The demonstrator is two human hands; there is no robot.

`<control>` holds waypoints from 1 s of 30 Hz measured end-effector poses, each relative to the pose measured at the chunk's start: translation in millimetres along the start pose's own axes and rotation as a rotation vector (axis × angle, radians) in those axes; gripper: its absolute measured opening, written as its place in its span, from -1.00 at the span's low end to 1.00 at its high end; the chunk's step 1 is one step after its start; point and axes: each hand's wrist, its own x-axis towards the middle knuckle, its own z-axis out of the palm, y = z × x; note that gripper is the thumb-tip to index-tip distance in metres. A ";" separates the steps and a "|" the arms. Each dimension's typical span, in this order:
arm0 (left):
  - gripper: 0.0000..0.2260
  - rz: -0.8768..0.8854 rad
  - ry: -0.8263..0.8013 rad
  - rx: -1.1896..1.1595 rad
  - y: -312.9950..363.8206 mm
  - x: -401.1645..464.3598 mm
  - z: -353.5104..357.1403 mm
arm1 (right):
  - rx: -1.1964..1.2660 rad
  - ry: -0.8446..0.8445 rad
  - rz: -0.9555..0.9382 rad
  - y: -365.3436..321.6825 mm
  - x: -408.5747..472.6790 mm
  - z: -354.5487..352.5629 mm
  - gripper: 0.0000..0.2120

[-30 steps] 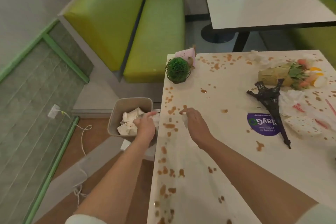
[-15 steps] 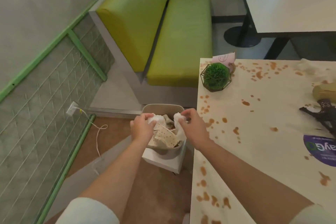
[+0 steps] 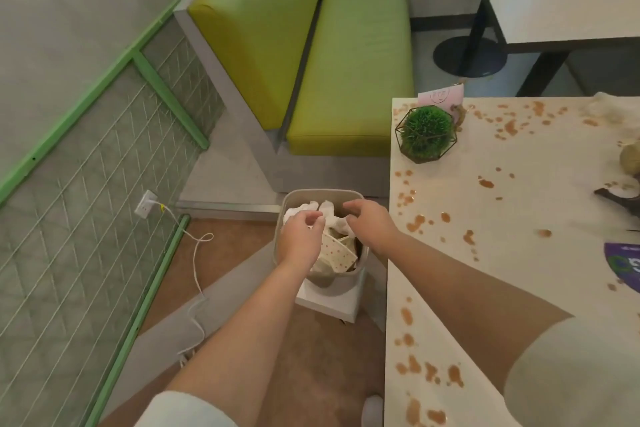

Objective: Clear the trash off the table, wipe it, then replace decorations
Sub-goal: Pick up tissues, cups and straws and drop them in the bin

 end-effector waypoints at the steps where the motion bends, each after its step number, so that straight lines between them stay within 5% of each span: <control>1: -0.79 0.005 -0.014 -0.015 4.0 -2.8 2.2 | 0.037 0.029 0.010 1.1 -5.8 -5.4 -0.66; 15: -0.76 0.244 -0.316 0.054 139.4 -88.2 106.6 | 0.392 0.396 0.184 109.0 -117.4 -144.2 -0.89; 30: -0.78 0.260 -0.477 0.090 259.9 -191.2 275.9 | 0.256 0.572 0.335 258.4 -195.9 -292.4 -0.93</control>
